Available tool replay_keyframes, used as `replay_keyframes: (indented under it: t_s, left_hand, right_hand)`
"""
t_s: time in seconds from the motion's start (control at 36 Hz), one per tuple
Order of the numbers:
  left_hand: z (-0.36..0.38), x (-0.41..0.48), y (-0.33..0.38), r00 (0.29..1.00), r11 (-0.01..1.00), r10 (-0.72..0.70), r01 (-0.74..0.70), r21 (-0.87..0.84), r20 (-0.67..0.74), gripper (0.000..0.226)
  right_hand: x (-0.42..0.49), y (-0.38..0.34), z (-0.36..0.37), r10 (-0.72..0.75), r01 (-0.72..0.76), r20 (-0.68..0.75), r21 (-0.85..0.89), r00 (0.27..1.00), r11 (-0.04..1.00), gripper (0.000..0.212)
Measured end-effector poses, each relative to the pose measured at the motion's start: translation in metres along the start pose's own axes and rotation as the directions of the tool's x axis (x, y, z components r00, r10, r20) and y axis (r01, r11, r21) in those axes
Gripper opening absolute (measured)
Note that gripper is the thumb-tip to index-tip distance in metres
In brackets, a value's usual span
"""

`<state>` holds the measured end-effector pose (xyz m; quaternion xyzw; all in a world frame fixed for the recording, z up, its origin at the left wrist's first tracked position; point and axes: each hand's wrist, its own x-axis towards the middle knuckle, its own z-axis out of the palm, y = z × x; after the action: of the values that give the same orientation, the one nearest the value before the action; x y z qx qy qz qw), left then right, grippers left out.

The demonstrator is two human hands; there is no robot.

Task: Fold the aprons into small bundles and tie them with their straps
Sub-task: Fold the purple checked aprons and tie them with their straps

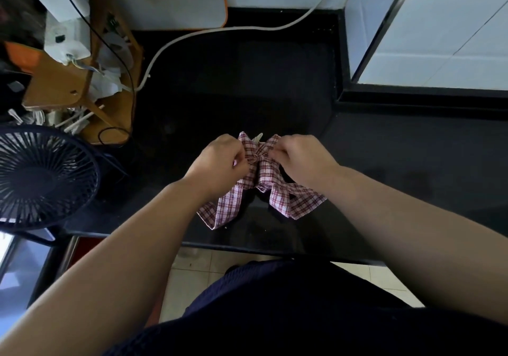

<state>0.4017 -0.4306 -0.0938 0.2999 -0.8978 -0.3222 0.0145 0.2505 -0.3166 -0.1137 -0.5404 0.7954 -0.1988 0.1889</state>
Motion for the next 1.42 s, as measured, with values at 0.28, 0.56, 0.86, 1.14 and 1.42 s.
replay_keyframes:
  t_s: [0.28,0.56,0.86,1.14,1.42]
  left_hand:
    - [0.003,-0.007,-0.006,0.999,0.995,0.033,-0.03,0.094,-0.035,0.014]
    - [0.006,-0.01,-0.008,0.993,0.989,-0.111,0.106,-0.099,-0.042,0.013]
    - [0.021,-0.051,-0.023,0.869,0.904,-0.428,0.408,-0.129,-0.249,0.081]
    - [0.024,-0.055,-0.034,0.875,0.842,-0.484,0.472,-0.263,0.018,0.053]
    - [0.008,-0.058,-0.032,0.892,0.752,-0.339,0.449,-0.483,0.3,0.016]
  right_hand:
    - [-0.002,-0.004,0.008,0.062,-0.06,-0.028,0.081,0.998,0.995,0.024]
    - [-0.001,-0.014,0.003,0.282,-0.319,0.172,0.258,0.944,0.912,0.026]
    - [-0.03,-0.035,0.017,0.449,-0.366,-0.027,0.536,0.893,0.761,0.068]
    - [-0.064,-0.059,0.04,0.613,-0.537,0.013,0.497,0.79,0.681,0.057]
    - [-0.067,-0.076,0.047,0.628,-0.493,0.028,0.647,0.778,0.582,0.025]
